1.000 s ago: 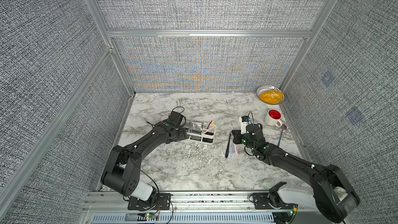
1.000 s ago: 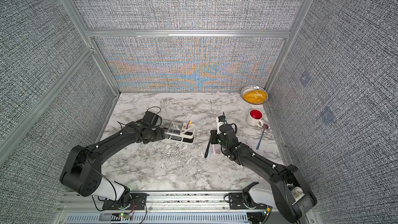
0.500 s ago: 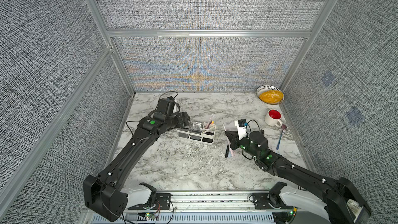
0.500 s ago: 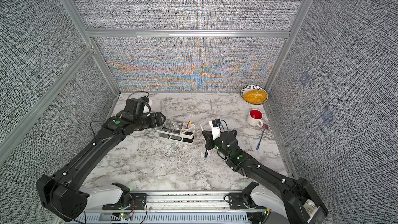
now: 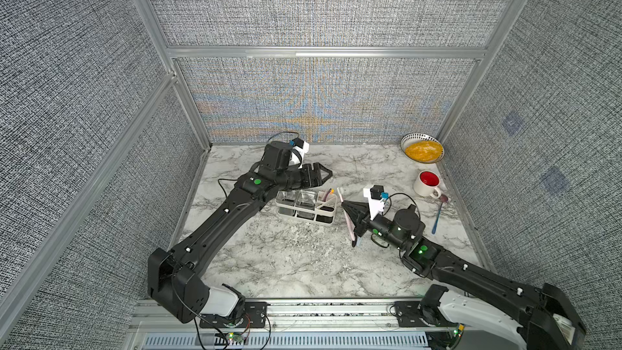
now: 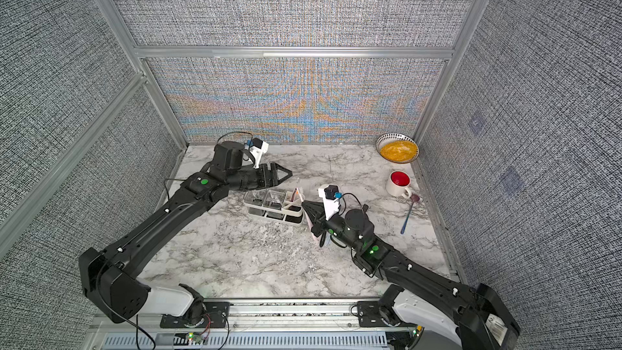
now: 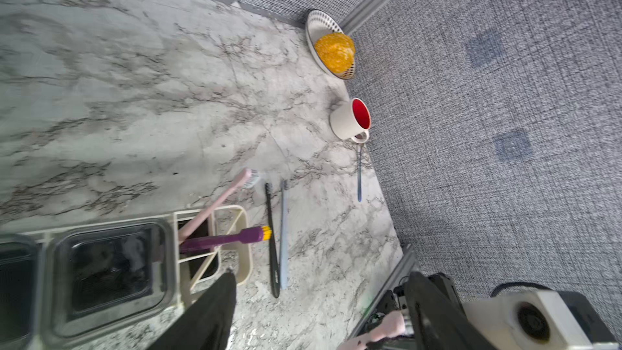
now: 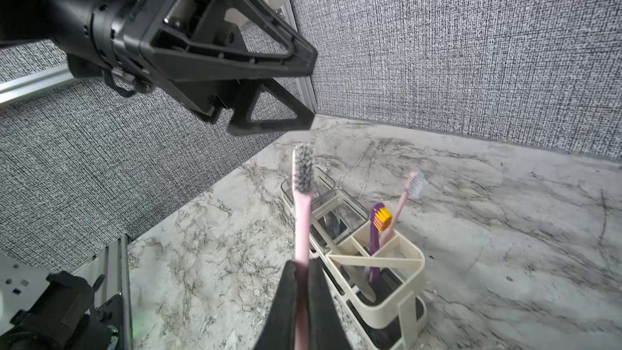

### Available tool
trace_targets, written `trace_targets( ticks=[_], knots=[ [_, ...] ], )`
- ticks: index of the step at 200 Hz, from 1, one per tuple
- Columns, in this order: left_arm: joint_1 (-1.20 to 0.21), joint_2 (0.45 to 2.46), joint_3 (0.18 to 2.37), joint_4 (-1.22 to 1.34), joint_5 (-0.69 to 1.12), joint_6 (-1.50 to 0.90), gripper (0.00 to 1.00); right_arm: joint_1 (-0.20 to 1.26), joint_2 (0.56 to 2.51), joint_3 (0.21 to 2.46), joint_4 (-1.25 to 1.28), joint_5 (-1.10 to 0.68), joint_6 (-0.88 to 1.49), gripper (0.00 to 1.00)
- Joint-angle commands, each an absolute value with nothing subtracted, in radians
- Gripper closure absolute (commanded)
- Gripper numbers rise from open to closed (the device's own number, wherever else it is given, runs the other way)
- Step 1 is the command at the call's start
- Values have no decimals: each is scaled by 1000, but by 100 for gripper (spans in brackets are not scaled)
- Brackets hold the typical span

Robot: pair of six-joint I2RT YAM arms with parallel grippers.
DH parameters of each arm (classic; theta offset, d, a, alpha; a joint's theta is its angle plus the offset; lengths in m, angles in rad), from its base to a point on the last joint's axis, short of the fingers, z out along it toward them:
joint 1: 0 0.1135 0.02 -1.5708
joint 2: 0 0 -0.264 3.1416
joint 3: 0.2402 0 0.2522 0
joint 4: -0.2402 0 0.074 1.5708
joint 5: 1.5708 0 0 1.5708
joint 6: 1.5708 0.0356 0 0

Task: Place the toothbrush into the toothbrush holder
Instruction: Adjust the toothbrush holder at the center of the board, then place the toothbrush in the toothbrush holder.

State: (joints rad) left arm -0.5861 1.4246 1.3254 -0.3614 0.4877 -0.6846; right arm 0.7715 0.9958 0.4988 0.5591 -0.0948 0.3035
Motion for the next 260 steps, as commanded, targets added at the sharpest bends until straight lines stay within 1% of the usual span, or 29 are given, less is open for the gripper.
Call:
trace_targets(
  ticks=[1,37,49,73,85,93,116,134,192,240,260],
  knots=[
    [-611,1439,1331,-283,545,-698,19,775,1010,514,626,-124,317,93],
    [-635,1456,1327,-221,579,-728,23,776,1044,538,653,-142,325,93],
    [-641,1465,1330,-216,580,-730,25,776,1051,540,666,-141,327,93],
    [-650,1480,1326,-205,587,-731,38,776,1066,556,674,-142,327,93],
    [-653,1488,1322,-193,604,-738,46,776,1071,559,678,-140,325,93],
    [-656,1491,1321,-187,614,-743,48,775,1074,561,683,-134,325,93],
    [-665,1484,1301,-167,616,-756,50,775,1082,557,710,-115,331,93],
    [-669,1479,1293,-156,620,-758,55,774,1090,562,718,-108,331,93],
    [-673,1461,1283,-170,617,-744,56,764,1115,593,686,-79,328,93],
    [-675,1458,1274,-180,616,-730,69,742,1141,623,654,-85,341,94],
    [-677,1458,1270,-187,605,-717,72,740,1147,627,656,-93,344,94]
  ],
)
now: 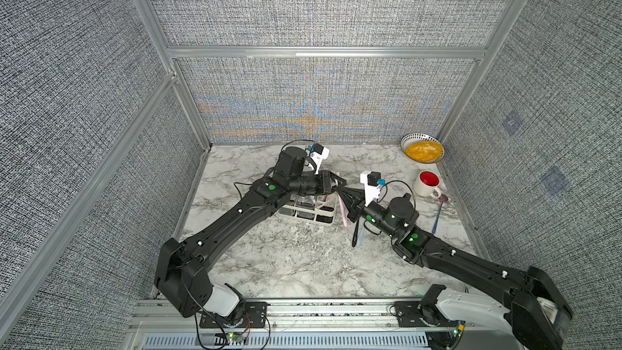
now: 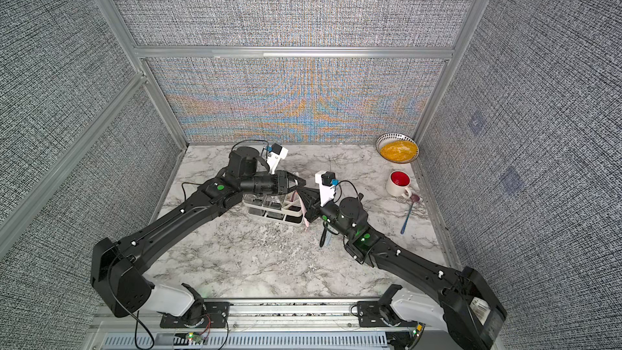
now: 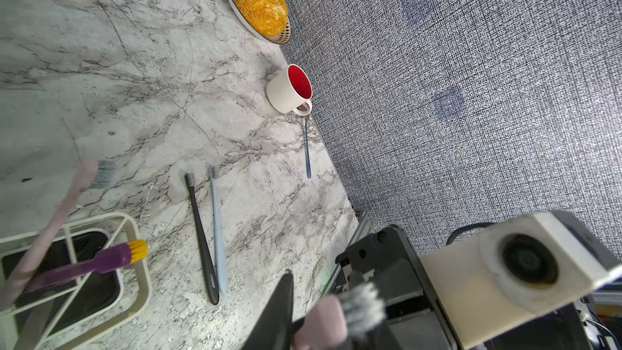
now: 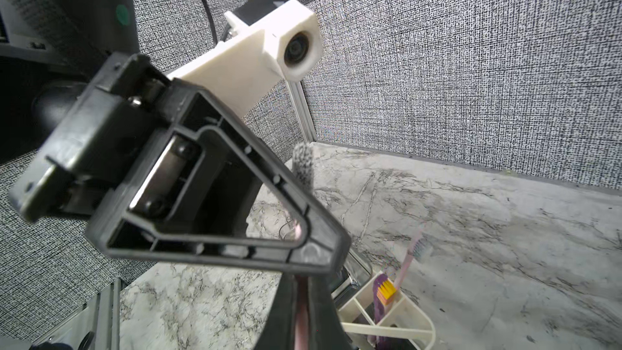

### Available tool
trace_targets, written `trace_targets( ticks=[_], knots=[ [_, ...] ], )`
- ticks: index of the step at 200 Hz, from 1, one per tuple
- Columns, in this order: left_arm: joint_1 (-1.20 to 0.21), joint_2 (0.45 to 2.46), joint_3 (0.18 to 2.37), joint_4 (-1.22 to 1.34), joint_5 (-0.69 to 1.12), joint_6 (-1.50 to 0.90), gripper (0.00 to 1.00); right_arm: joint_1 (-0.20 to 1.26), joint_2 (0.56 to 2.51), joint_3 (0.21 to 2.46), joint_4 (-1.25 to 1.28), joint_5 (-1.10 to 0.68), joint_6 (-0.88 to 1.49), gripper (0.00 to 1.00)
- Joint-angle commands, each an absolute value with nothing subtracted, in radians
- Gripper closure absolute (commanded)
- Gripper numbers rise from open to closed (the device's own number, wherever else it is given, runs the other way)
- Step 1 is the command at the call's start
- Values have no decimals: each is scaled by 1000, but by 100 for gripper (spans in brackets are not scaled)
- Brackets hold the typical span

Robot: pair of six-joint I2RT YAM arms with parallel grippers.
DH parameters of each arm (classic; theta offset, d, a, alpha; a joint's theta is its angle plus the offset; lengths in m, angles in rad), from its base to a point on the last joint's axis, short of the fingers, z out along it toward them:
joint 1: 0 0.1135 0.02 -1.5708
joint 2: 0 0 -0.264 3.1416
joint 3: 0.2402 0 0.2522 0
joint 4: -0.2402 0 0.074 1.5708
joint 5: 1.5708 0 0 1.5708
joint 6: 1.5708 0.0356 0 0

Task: Place the toothbrush into the toothbrush holder
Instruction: Place the toothbrush in the toothbrush holder.

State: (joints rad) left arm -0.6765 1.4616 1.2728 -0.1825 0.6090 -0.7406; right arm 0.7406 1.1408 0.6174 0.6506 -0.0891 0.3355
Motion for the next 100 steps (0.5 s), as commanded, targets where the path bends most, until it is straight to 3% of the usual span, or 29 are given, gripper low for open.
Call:
trace_targets(
  ticks=[1,100],
  knots=[
    [-677,1458,1270,-188,603,-717,72,739,1147,627,655,-93,344,94],
    [-679,1445,1277,-265,487,-625,87,734,1174,634,649,-141,346,94]
  ],
)
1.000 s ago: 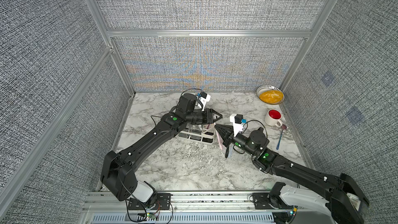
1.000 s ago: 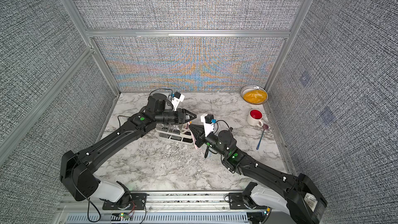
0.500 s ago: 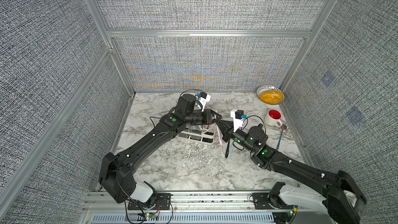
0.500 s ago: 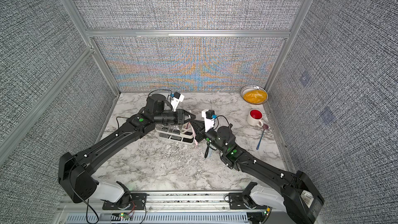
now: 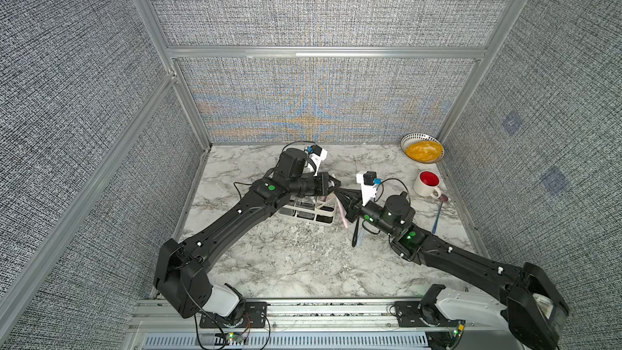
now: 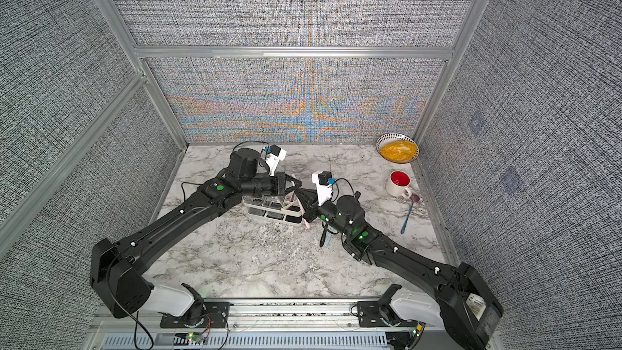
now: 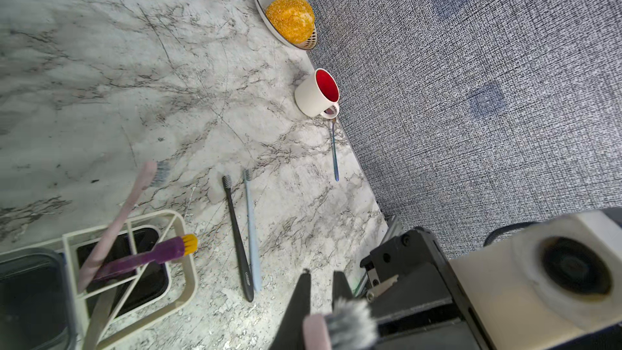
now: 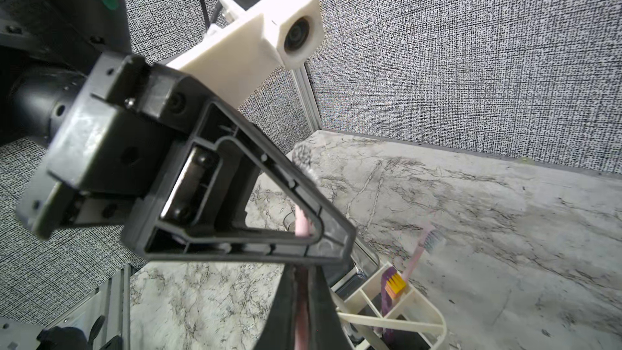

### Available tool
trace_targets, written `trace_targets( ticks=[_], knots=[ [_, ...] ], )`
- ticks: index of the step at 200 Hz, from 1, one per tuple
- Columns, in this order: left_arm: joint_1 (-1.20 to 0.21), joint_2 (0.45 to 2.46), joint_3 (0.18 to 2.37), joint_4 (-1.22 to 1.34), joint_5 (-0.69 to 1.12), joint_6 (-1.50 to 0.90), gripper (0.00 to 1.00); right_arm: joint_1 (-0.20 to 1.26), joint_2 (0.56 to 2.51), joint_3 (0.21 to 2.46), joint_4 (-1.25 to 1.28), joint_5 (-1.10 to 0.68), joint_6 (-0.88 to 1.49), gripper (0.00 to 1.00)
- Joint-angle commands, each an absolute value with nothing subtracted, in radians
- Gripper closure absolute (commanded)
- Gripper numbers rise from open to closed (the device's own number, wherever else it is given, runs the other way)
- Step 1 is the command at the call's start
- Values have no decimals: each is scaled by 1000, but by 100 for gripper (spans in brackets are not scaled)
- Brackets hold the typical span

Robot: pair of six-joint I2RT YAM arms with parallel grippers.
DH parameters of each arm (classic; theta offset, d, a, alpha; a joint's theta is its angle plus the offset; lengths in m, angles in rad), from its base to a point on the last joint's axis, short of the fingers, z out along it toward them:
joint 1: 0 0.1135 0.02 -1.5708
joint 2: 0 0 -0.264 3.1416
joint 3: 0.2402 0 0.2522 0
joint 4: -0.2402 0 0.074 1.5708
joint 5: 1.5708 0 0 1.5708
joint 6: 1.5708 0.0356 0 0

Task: Place the toothbrush into the toothbrush holder
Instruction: Place the toothbrush in the toothbrush holder.

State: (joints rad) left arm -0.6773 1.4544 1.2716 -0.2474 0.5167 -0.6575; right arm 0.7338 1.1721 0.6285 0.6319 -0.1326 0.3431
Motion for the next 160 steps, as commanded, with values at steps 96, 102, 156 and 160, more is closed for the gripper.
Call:
trace_targets(
  ticks=[96,102,156,160],
  knots=[
    [-678,1431,1276,-328,395,-563,97,728,1174,626,653,-153,348,81],
    [-678,1429,1276,-332,389,-559,98,729,1174,624,653,-153,349,79],
    [-678,1428,1286,-365,335,-521,100,724,1145,611,639,-154,336,65],
    [-678,1428,1286,-365,328,-515,100,724,1137,608,634,-149,332,65]
  ],
)
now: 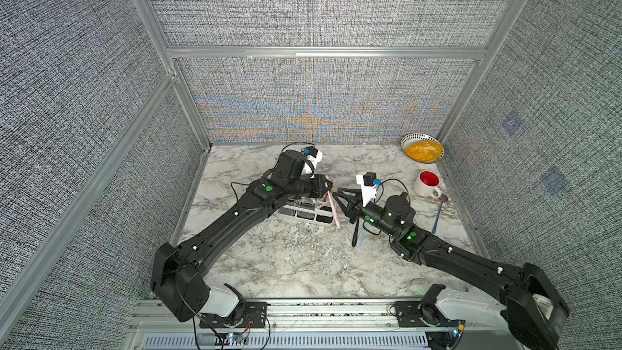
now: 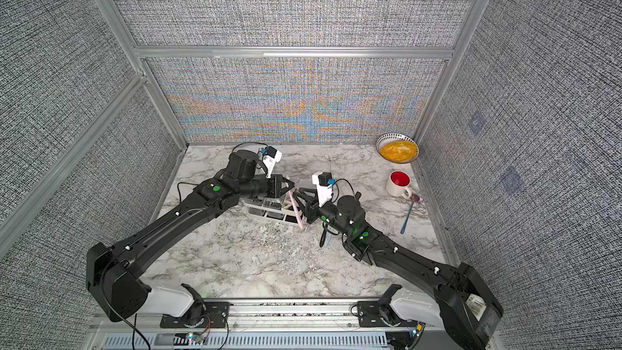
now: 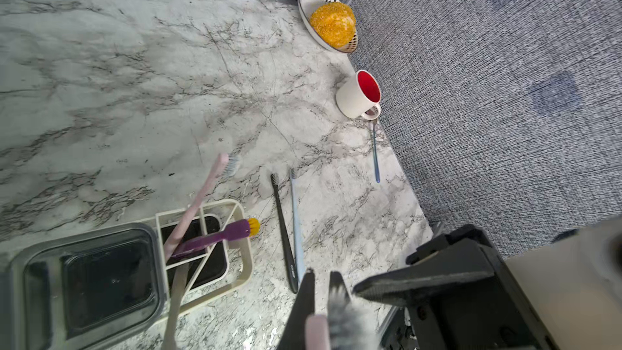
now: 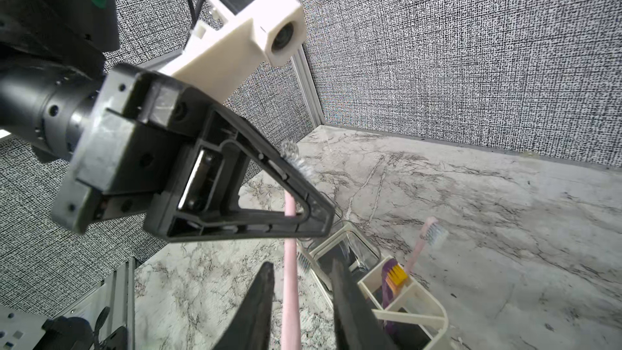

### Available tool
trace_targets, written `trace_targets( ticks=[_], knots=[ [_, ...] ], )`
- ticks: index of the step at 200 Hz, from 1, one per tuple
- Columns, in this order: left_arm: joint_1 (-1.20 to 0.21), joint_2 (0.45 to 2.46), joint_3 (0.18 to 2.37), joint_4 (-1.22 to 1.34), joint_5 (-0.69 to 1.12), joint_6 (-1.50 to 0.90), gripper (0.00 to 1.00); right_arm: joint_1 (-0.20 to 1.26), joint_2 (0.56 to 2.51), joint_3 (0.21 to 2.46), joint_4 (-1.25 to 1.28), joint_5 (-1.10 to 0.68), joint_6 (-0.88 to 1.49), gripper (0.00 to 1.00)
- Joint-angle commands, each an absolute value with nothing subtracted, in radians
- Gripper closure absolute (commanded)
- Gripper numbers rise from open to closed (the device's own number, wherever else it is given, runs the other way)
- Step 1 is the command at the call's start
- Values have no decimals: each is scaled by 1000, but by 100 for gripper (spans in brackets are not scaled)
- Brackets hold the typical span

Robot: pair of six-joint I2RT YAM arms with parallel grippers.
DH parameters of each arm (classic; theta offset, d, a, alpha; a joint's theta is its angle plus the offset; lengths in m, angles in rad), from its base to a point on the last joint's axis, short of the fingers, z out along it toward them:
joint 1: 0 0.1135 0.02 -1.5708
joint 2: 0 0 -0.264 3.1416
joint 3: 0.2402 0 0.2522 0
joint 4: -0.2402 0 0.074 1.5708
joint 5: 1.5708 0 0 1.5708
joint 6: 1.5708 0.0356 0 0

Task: Place the toothbrush into the toothbrush holder
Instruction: Place the toothbrush in the toothbrush holder.

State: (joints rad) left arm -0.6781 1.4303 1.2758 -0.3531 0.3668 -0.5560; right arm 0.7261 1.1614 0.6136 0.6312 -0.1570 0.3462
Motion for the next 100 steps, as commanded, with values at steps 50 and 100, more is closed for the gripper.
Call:
trace_targets(
  ticks=[50,100],
  knots=[
    [-685,1441,1273,-308,188,-409,100,706,991,540,509,-68,295,62],
    [-703,1477,1266,-218,84,-349,99,661,880,450,476,-49,316,61]
  ],
)
